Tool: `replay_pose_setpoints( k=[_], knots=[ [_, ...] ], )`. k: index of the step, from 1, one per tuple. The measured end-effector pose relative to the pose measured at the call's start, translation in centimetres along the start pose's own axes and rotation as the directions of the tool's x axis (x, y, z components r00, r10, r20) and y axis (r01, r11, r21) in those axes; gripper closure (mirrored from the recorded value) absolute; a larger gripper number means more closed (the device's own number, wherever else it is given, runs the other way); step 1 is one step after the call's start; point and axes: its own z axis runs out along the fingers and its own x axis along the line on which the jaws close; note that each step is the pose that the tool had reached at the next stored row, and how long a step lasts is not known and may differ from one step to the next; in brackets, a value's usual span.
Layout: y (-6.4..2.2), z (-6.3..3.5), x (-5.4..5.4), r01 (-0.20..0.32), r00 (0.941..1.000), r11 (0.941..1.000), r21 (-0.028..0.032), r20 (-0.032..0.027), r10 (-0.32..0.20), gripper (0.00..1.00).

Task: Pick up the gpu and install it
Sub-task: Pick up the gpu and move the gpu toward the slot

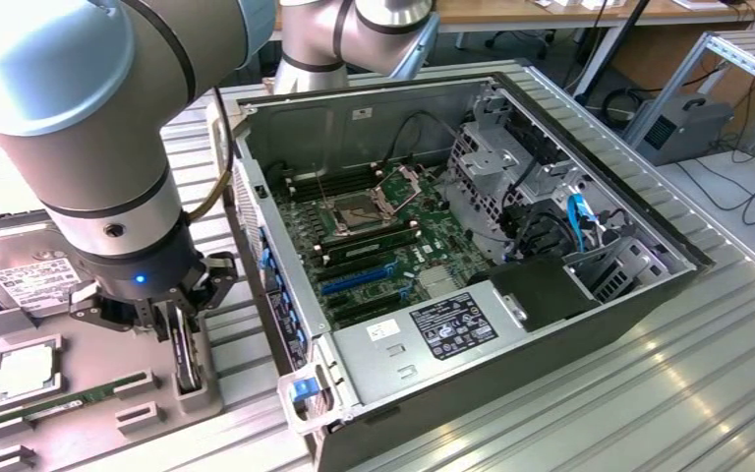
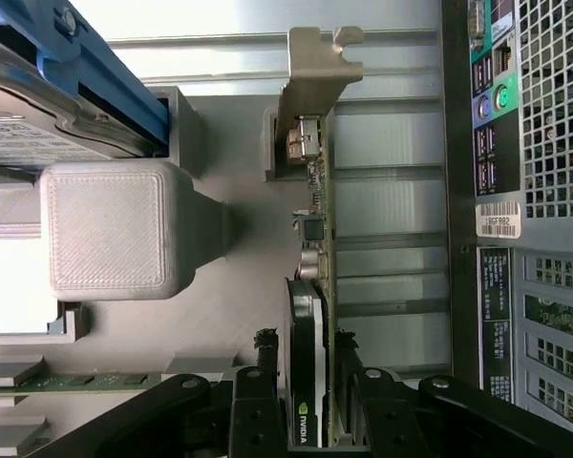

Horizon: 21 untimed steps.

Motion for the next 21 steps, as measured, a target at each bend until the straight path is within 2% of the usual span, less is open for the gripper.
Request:
replay_pose_setpoints(
  k=[8, 11, 21],
  knots=[
    [0.00, 0.00, -0.01, 0.003, 1.0000, 1.0000, -0.0001, -0.0001, -0.003, 0.64],
    [0.00, 0.00, 0.00, 0.003, 1.0000, 1.0000, -0.0001, -0.0001, -0.003, 0.73],
    [0.00, -0.01, -0.01, 0.003, 1.0000, 1.0000, -0.0006, 0.0001, -0.003, 0.73]
  ],
)
